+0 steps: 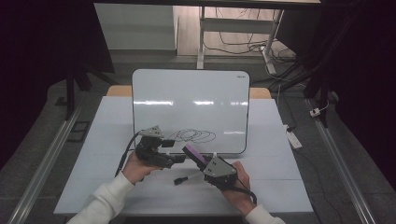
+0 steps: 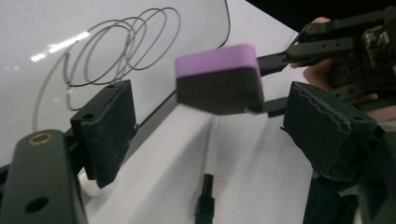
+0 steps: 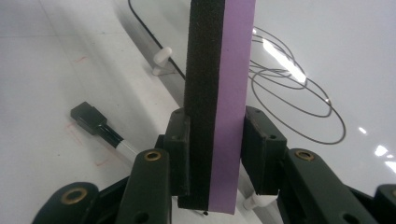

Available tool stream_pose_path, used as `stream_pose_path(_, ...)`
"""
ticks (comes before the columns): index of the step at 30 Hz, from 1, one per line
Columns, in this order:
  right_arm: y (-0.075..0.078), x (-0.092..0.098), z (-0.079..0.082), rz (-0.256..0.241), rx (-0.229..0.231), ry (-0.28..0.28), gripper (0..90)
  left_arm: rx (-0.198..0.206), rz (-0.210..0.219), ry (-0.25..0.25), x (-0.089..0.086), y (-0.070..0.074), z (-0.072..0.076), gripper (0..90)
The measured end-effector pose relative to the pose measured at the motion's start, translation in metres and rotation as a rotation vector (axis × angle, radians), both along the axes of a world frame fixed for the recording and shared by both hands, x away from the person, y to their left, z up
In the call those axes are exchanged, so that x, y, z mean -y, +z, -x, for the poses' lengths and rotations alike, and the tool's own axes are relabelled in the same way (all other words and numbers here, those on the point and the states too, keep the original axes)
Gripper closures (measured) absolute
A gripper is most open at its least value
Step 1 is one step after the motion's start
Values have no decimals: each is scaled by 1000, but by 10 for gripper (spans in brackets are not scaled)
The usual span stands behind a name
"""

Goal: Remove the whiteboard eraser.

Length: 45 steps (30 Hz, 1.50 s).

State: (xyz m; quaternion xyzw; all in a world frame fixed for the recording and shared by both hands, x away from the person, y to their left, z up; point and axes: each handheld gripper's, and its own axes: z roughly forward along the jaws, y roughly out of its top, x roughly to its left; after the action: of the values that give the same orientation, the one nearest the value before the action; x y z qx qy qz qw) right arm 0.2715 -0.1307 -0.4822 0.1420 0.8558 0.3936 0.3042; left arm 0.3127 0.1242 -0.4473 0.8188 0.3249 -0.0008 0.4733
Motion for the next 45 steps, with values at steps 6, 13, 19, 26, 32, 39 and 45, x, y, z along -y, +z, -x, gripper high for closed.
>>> stream_pose_path(6,-3,-5,3,17,8,25,650,-30,-2,-25,11,-4,-6,195)
stream_pose_path(13,-3,-7,6,16,28,37,650,-53,-13,-52,18,-9,-8,233)
stream_pose_path(19,-3,-7,7,10,39,38,650,-75,-16,-60,20,-13,-11,322)
stream_pose_path(26,-4,-7,8,21,49,42,648,-86,-15,-58,19,-14,-11,362)
stream_pose_path(32,-5,-7,7,22,44,46,647,-94,-17,-55,19,-15,-11,371)
stream_pose_path(39,-6,-5,5,-2,9,46,585,-78,-22,-54,19,-15,-9,380)
stream_pose_path(45,-4,1,0,-46,-44,41,459,-62,-27,-50,18,-14,-8,382)
